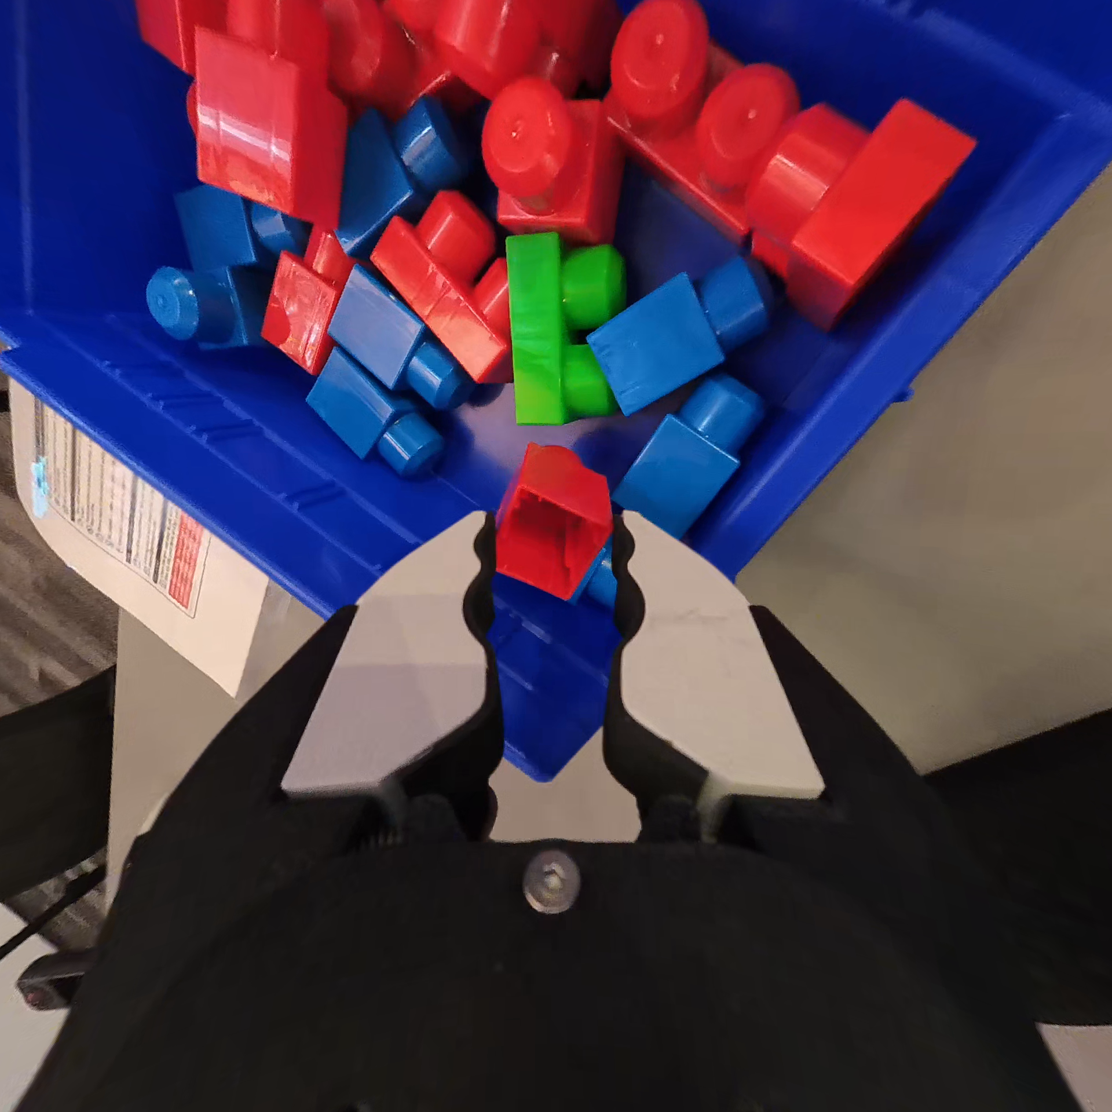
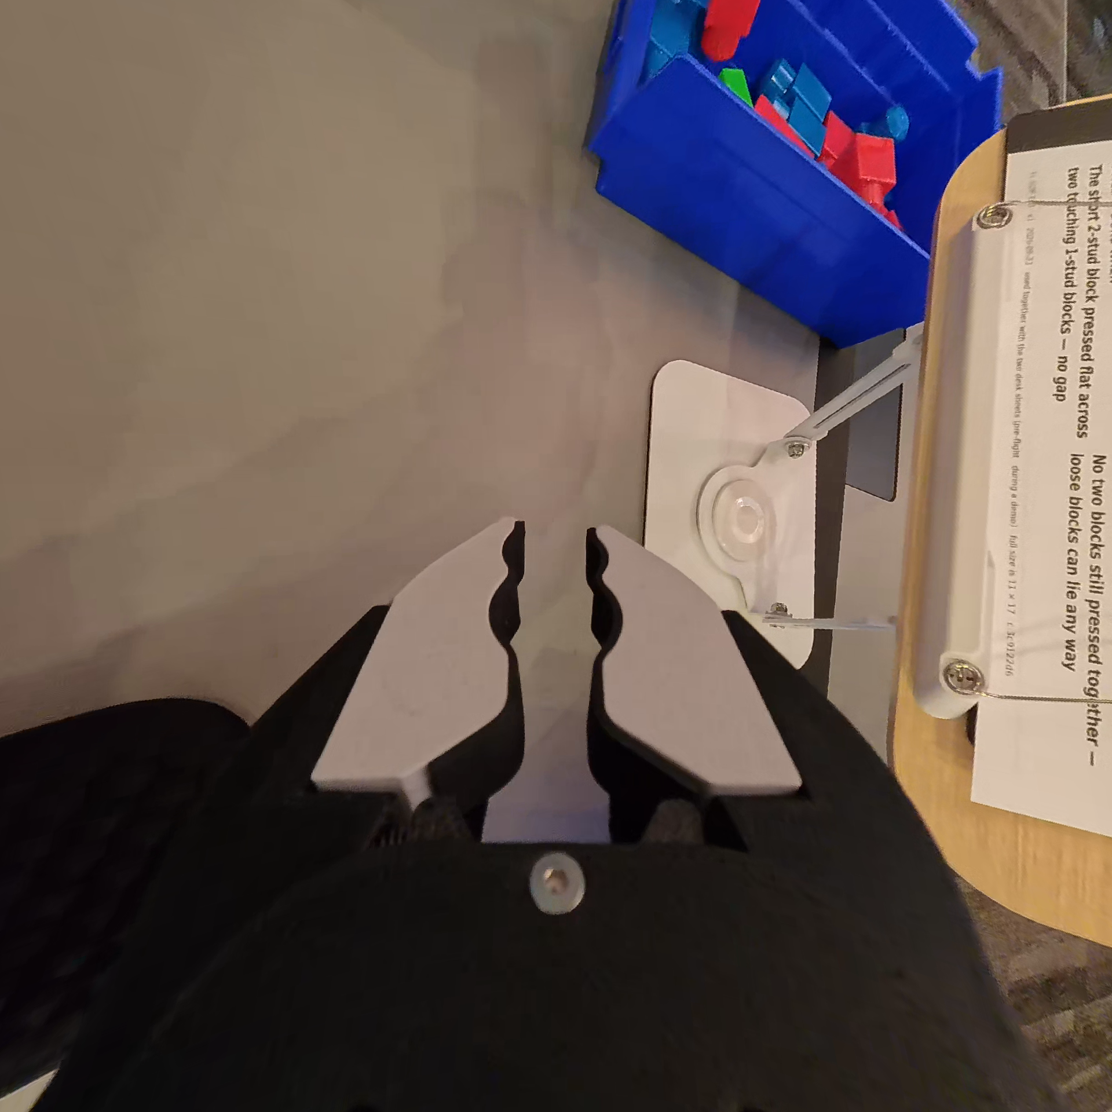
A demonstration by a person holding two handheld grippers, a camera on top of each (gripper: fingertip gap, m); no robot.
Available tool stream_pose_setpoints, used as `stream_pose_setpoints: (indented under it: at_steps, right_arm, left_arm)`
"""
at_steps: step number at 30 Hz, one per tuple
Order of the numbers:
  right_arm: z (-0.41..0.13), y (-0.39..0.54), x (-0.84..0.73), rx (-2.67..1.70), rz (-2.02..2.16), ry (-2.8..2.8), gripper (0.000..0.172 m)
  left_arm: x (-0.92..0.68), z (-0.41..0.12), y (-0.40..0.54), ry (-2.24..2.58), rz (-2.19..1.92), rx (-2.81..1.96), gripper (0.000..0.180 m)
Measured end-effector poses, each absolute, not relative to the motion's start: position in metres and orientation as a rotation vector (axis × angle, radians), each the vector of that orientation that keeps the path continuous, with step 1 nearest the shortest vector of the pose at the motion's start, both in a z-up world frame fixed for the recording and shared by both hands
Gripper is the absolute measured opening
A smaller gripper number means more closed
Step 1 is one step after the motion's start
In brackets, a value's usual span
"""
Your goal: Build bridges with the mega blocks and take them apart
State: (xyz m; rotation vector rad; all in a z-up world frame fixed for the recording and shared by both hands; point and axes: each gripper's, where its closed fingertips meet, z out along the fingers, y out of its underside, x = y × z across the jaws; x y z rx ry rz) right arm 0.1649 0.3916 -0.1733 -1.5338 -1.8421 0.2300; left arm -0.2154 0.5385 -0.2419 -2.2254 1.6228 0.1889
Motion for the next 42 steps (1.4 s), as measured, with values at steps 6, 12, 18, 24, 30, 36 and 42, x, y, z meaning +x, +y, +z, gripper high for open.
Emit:
stream_pose_setpoints:
  at_steps: [6,12,18,24,30,36,42]
  right_arm:
    - [-0.173,0.386,0.158,-1.528,0.204,-1.854,0.018]
    - [-0.147,0.379,0.129,-1.548,0.387,-1.657,0.027]
    - [-0.112,0.367,0.063,-1.539,1.054,-1.289,0.066]
    - [-0.103,0.354,0.012,-1.472,1.591,-1.110,0.070]
    - [-0.092,0.336,0.010,-1.361,1.612,-1.165,0.037]
    - [-0.186,0.375,0.052,-1.834,0.684,-1.756,0.037]
    - [-0.252,0.381,0.058,-1.767,0.123,-2.278,0.037]
  left_arm:
    - [-0.209,-0.251,0.540,1.743,0.291,-2.131,0.035]
    - [-0.197,-0.209,0.535,1.591,0.229,-1.986,0.034]
    - [-0.093,-0.114,0.449,1.474,-0.124,-1.467,0.034]
    - [-0.001,-0.084,0.353,1.439,-0.292,-1.100,0.034]
    - [0.011,-0.088,0.329,1.400,-0.377,-1.057,0.035]
    - [-0.048,-0.111,0.370,1.420,-0.223,-1.222,0.027]
    - [-0.115,-0.154,0.492,1.370,-0.125,-1.614,0.031]
